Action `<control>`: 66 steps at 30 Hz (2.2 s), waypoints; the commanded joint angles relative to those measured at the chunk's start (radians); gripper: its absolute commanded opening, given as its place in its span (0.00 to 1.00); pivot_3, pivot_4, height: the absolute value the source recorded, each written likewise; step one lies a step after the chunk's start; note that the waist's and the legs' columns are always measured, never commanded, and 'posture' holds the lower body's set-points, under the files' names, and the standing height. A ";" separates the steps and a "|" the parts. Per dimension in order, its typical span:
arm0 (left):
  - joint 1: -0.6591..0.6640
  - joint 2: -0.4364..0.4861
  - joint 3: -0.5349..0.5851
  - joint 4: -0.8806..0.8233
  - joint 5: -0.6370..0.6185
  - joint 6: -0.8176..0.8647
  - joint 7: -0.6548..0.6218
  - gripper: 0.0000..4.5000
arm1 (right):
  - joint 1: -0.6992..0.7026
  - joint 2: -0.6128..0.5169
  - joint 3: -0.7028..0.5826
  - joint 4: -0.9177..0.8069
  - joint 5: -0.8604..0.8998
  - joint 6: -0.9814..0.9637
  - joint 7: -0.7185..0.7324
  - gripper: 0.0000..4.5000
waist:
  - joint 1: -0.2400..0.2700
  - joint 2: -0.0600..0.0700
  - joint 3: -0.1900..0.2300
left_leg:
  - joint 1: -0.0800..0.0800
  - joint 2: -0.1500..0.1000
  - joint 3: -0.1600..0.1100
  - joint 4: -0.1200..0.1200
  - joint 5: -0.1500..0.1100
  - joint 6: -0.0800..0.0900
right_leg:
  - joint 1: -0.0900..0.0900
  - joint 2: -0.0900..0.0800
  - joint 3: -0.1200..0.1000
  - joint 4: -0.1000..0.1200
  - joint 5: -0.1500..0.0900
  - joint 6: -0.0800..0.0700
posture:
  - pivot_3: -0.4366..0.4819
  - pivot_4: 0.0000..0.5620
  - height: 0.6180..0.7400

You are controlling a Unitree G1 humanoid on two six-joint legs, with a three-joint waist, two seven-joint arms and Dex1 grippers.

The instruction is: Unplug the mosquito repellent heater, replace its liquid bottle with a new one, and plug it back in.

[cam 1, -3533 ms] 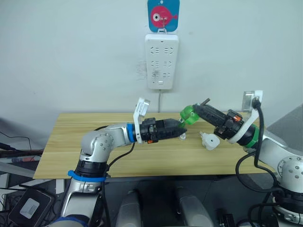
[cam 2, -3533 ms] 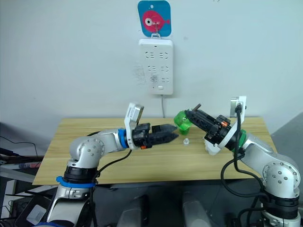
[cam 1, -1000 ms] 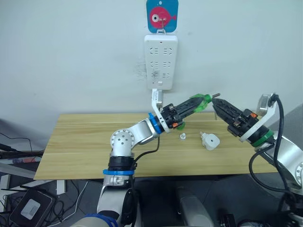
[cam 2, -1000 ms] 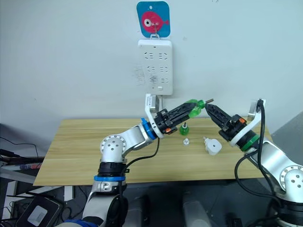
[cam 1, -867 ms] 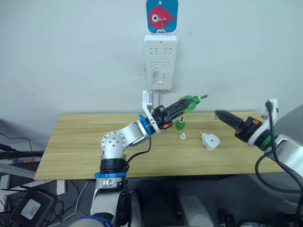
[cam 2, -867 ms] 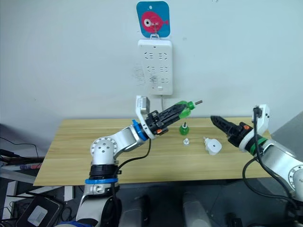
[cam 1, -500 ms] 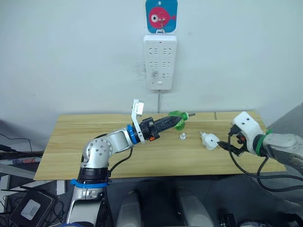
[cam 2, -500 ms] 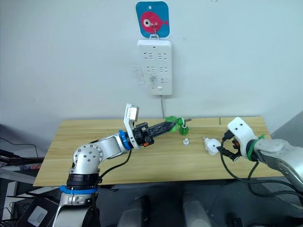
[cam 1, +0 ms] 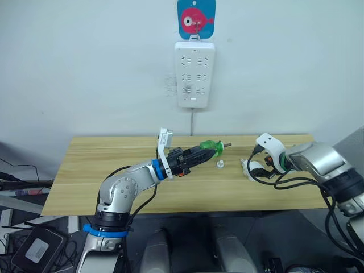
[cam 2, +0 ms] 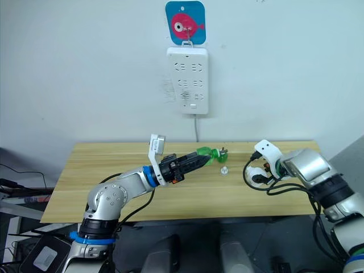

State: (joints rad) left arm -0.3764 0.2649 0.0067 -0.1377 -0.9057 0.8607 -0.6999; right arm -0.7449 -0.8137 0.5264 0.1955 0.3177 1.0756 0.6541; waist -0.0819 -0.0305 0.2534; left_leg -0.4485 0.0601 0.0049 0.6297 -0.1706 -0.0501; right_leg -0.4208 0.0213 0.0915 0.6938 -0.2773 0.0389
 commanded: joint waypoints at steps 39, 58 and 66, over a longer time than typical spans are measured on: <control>-0.088 0.150 -0.032 0.093 0.138 -0.153 -0.291 0.50 | 0.129 0.072 -0.395 -0.313 -0.098 0.184 0.212 0.65 | 0.022 0.000 0.000 | -0.001 0.000 -0.001 0.000 0.000 0.000 | -0.001 0.000 -0.002 0.000 0.000 0.000 | 0.36 0.37 1.00; -0.079 0.186 -0.072 0.043 0.165 -0.107 -0.349 0.50 | 0.137 0.050 -0.069 0.026 -0.342 -0.290 0.187 0.65 | -0.034 0.000 0.000 | -0.002 0.000 0.001 -0.001 0.000 0.000 | -0.001 -0.001 0.000 -0.005 0.001 0.002 | 0.37 0.38 1.00; -0.023 0.193 -0.047 -0.028 0.150 -0.083 -0.305 0.50 | 0.009 0.128 -0.008 0.308 -0.443 -0.454 0.282 0.65 | -0.008 0.000 0.000 | -0.002 0.000 0.000 -0.002 0.000 0.000 | 0.000 -0.001 -0.001 -0.005 0.002 0.002 | 0.42 0.39 1.00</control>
State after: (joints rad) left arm -0.4022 0.4561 -0.0671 -0.1169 -0.7301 0.7767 -1.0118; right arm -0.7178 -0.6838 0.5257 0.4813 -0.1042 0.6589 0.9198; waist -0.0901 -0.0306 0.2537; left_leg -0.4507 0.0598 0.0049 0.6284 -0.1706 -0.0502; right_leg -0.4210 0.0200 0.0905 0.6885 -0.2757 0.0408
